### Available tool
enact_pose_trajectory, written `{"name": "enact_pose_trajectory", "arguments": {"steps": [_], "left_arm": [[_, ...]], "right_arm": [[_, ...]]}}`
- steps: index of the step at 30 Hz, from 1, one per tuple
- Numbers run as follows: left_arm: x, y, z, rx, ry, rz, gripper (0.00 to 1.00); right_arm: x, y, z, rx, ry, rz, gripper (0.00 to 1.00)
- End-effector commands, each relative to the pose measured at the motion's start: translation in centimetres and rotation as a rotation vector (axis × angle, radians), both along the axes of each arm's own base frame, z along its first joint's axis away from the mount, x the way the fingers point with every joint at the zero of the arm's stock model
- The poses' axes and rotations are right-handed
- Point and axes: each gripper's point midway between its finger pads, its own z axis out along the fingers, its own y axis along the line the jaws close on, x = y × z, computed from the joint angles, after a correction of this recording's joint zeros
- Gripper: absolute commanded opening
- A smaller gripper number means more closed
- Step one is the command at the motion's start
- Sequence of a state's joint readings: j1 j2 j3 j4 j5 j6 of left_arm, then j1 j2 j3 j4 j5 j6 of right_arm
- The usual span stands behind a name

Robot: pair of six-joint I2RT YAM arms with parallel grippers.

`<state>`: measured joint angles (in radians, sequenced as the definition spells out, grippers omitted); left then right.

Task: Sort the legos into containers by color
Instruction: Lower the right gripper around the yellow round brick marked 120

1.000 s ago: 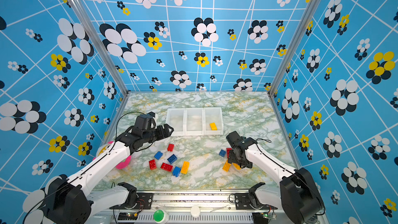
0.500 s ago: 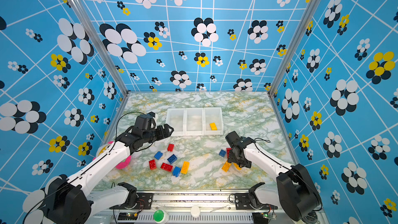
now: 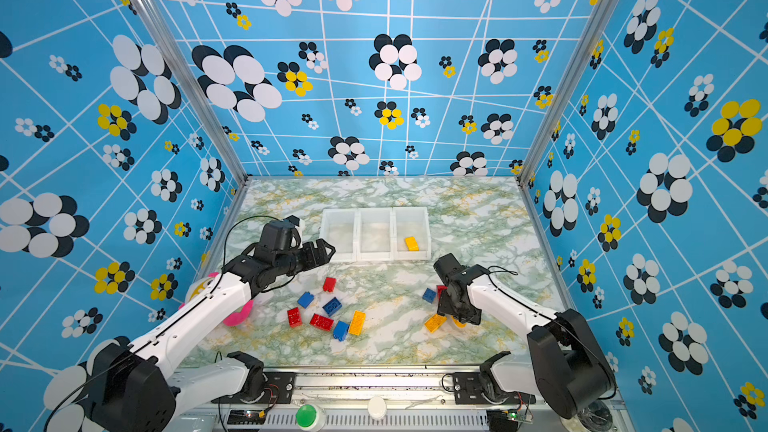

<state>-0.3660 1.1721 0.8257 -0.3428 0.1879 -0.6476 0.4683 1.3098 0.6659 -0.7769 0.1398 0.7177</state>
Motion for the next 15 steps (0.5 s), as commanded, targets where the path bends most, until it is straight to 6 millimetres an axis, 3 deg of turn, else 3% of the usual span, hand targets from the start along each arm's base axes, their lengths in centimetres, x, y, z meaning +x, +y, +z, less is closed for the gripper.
{"name": "enact_pose_trajectory", "arguments": {"steps": [1, 9, 15], "left_arm": [[0.1, -0.2, 0.5, -0.016, -0.008, 0.001, 0.93], [0.2, -0.3, 0.3, -0.018, -0.004, -0.001, 0.92], [0.2, -0.3, 0.3, -0.015, -0.005, -0.001, 0.93]], "right_arm": [[-0.7, -0.2, -0.3, -0.001, 0.025, 0.017, 0.73], [-1.0, -0.1, -0.5, 0.004, 0.034, 0.024, 0.67], [-0.9, 0.6, 0.5, 0.048, 0.011, 0.036, 0.7]]}}
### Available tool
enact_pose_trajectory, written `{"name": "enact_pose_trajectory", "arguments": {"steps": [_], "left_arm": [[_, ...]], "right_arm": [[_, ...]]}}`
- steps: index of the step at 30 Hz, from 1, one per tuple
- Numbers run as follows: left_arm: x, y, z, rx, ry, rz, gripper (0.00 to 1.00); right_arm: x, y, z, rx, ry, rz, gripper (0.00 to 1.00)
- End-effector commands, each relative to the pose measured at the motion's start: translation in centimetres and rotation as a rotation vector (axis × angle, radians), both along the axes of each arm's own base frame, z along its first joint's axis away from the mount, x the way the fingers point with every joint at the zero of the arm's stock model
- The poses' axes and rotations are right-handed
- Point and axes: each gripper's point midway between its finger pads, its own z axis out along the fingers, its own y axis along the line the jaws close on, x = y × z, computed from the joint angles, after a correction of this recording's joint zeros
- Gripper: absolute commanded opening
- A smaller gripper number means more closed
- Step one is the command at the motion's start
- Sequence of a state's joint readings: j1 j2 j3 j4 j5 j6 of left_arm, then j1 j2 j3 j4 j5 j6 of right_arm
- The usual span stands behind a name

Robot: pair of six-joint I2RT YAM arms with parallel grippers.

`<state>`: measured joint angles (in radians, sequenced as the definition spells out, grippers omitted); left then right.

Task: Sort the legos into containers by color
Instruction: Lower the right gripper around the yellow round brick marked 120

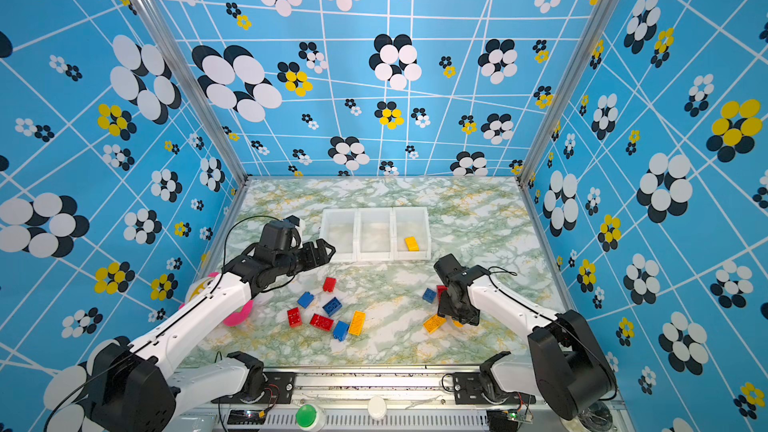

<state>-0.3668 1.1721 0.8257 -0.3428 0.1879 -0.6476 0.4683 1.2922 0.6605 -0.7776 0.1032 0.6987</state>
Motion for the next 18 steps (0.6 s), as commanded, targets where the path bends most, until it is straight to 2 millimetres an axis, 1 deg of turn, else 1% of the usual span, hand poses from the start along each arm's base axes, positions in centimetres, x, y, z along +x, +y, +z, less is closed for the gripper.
{"name": "enact_pose_trajectory", "arguments": {"steps": [1, 4, 6, 8, 12, 18], "left_arm": [[0.2, -0.2, 0.3, -0.015, -0.005, 0.0, 0.93], [0.2, -0.3, 0.1, -0.015, -0.001, -0.001, 0.93], [0.2, -0.3, 0.1, -0.016, -0.001, -0.001, 0.93], [0.1, -0.3, 0.1, -0.017, 0.0, -0.001, 0.93], [0.0, -0.2, 0.2, -0.018, -0.002, 0.001, 0.93], [0.0, -0.1, 0.4, -0.014, -0.007, -0.001, 0.93]], "right_arm": [[-0.5, -0.4, 0.8, -0.008, -0.006, 0.02, 0.71], [-0.2, -1.5, 1.4, -0.074, -0.025, 0.03, 0.76], [0.0, -1.6, 1.3, -0.086, -0.025, 0.032, 0.79], [0.2, -1.5, 0.9, -0.086, -0.02, 0.035, 0.79], [0.8, -1.3, 0.4, -0.094, -0.017, 0.043, 0.76], [1.1, -0.9, -0.3, -0.088, 0.005, 0.066, 0.71]]}}
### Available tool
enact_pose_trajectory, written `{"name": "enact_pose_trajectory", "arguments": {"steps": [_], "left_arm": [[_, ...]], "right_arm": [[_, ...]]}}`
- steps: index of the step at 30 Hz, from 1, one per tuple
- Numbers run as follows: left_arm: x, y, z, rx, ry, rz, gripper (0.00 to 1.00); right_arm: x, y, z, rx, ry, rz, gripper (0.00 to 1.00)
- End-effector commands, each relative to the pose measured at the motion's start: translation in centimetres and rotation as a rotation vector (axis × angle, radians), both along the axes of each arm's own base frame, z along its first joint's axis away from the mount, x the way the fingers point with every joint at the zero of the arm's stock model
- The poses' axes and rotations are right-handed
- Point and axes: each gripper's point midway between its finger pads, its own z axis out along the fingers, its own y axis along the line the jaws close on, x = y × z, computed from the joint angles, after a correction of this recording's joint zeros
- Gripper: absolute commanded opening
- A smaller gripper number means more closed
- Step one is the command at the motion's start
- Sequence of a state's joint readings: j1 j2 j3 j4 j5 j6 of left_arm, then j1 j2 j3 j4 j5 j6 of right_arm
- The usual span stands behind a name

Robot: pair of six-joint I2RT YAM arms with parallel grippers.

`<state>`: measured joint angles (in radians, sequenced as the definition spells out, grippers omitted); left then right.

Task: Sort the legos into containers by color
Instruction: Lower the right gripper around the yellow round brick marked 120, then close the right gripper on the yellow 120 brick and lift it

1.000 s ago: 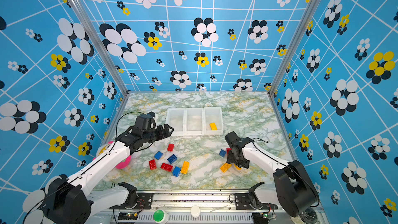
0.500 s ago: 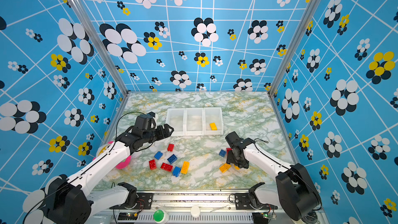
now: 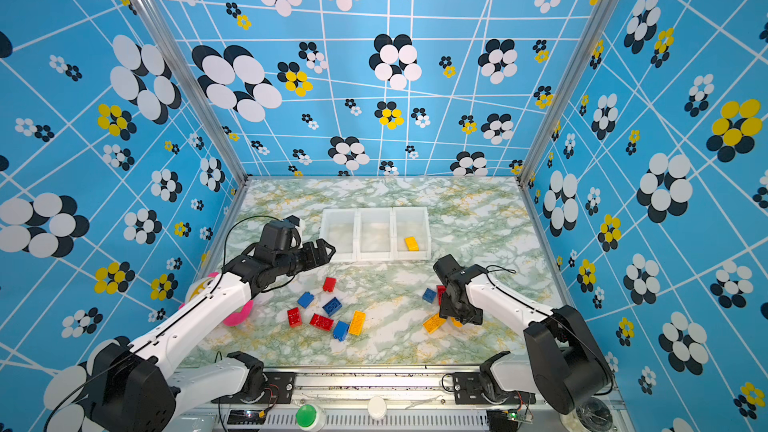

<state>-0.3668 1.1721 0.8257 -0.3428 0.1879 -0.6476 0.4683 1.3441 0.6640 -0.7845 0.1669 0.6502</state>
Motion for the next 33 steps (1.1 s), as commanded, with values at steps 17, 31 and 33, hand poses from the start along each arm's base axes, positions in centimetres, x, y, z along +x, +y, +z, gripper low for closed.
{"name": "enact_pose_trajectory", "arguments": {"steps": [17, 31, 33], "left_arm": [[-0.2, -0.1, 0.3, -0.018, -0.006, 0.001, 0.93], [-0.3, -0.1, 0.1, -0.016, -0.003, 0.002, 0.93], [-0.3, 0.0, 0.1, -0.013, -0.001, 0.002, 0.93]], "right_arm": [[0.2, 0.4, 0.7, 0.039, -0.035, 0.005, 0.39], [1.3, 1.1, 5.9, 0.102, -0.152, 0.006, 0.32], [1.9, 1.6, 7.0, 0.114, -0.18, 0.014, 0.32]]}}
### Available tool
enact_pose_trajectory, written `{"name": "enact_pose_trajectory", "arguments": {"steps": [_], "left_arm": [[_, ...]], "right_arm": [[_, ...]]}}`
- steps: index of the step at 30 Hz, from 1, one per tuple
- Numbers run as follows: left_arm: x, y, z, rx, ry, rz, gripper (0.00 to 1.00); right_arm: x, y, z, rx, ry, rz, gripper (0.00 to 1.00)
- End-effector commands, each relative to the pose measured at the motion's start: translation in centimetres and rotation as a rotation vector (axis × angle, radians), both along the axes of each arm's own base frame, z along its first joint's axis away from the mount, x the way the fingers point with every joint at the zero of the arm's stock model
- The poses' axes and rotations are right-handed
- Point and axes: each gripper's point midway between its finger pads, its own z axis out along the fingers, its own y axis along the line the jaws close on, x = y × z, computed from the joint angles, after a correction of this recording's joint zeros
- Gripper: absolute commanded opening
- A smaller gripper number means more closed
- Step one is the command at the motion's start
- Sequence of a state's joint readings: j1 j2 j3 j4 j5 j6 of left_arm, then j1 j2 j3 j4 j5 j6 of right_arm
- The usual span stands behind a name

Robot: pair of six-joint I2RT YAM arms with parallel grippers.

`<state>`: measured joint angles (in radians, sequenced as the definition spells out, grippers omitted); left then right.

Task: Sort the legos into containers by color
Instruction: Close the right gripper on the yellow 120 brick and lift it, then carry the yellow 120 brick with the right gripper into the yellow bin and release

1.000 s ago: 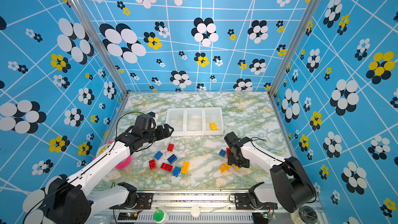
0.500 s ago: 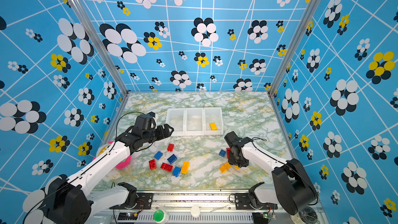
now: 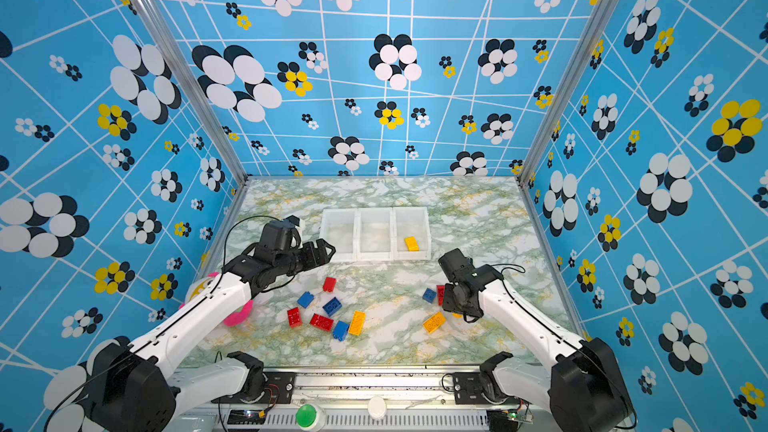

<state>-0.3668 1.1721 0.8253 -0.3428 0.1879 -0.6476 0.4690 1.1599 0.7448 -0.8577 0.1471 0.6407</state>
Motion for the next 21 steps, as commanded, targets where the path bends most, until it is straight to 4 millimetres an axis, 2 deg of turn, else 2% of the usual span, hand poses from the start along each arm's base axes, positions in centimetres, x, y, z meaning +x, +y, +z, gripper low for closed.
{"name": "enact_pose_trajectory", "arguments": {"steps": [1, 13, 21], "left_arm": [[-0.3, 0.0, 0.0, -0.013, -0.001, 0.001, 0.93], [-0.5, 0.2, 0.1, -0.009, 0.0, 0.003, 0.93], [-0.5, 0.2, 0.1, -0.007, 0.002, 0.006, 0.93]], "right_arm": [[0.6, 0.5, 2.3, 0.017, -0.032, 0.007, 0.32], [5.3, 4.0, 7.6, 0.071, -0.15, 0.092, 0.32], [10.0, 7.4, 10.4, 0.097, -0.222, 0.168, 0.32]]}}
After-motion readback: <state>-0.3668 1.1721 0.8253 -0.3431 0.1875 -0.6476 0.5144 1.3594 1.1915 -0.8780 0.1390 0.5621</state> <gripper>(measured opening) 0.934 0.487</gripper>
